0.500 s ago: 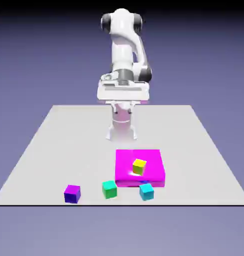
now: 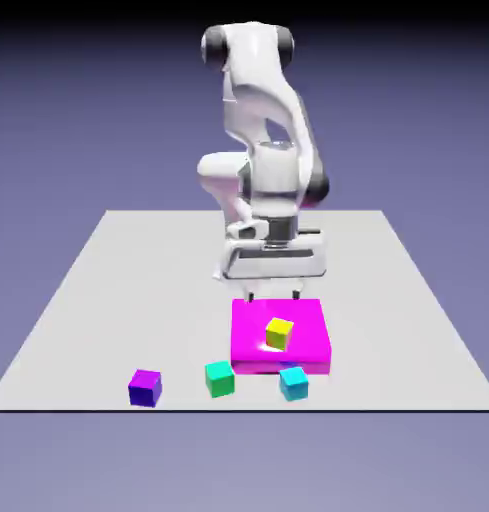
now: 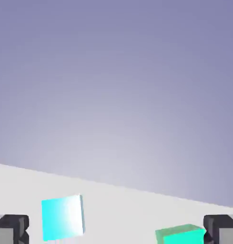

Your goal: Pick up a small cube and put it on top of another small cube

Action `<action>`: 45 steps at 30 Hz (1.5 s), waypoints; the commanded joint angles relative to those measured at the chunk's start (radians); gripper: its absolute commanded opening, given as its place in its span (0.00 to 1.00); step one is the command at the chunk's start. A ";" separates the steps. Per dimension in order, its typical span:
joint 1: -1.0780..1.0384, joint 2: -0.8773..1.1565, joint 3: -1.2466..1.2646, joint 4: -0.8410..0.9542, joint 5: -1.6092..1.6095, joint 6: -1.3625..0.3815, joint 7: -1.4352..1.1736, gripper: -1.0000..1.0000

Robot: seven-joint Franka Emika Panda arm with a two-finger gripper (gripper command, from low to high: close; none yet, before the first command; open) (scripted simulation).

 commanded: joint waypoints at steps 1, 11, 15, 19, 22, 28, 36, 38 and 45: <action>-0.002 0.036 0.008 0.025 -0.005 -0.028 0.002 0.50; -0.003 0.399 0.084 0.279 -0.060 -0.304 0.025 0.50; 0.007 0.506 0.072 0.291 -0.089 -0.247 0.043 0.50; 0.015 0.560 0.059 0.281 -0.106 -0.184 0.054 0.00; -0.001 0.452 0.086 0.300 -0.071 -0.310 0.031 0.00; -0.069 0.426 -0.054 0.342 0.082 -0.368 0.159 0.00; -0.200 0.410 -0.344 0.420 0.375 -0.443 0.424 0.00; -0.216 0.408 -0.379 0.429 0.411 -0.452 0.457 0.00; -0.221 0.481 -0.354 0.402 0.450 -0.355 0.430 1.00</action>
